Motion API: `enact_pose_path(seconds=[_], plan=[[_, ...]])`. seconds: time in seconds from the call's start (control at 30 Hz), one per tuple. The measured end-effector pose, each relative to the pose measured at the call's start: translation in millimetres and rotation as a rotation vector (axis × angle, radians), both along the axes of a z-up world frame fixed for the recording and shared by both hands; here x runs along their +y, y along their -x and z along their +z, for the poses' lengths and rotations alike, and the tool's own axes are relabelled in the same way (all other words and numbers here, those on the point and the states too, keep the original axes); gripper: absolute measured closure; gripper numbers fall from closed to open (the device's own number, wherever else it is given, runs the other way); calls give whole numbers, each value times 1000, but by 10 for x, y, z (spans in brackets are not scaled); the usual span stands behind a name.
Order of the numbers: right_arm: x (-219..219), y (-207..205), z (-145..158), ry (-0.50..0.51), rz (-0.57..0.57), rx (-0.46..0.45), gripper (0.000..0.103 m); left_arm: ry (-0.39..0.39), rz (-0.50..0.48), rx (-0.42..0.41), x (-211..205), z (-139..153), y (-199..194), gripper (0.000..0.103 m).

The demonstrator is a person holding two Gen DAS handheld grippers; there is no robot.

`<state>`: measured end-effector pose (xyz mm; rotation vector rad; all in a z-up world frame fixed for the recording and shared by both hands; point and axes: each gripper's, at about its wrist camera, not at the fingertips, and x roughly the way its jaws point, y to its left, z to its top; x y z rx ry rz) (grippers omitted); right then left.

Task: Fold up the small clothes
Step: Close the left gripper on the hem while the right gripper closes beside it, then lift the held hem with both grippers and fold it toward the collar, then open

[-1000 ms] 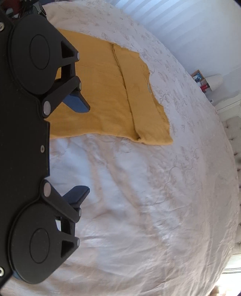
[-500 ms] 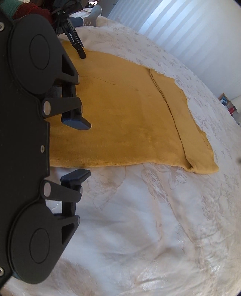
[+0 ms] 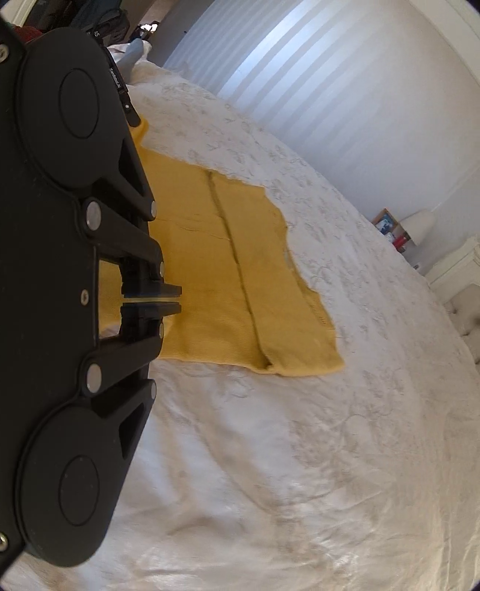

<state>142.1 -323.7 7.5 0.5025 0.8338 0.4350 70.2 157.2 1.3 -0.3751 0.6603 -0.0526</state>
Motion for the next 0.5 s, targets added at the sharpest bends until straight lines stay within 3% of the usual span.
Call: enact_pose_path(seconds=[0.13,0.3,0.33,0.37,0.43,0.5], plan=[[-71,-229,48,-20,-40,-14,95,-16,19,-30,17,130,-241,96],[-17,-322,-134,38,45,58,84,-43,-5,-10,14,102,-343,96],[-2,-295,-200,57,64,79,75,-45,-8,-4,11,78,-335,96],[5,-250,-272,73,80,99,55,-43,-10,3,17,57,-326,96],[-6,-157,-419,84,96,133,46,-38,-9,16,35,14,-324,96],[-14,-72,-580,94,109,178,46,-37,-11,27,51,-17,-323,96]])
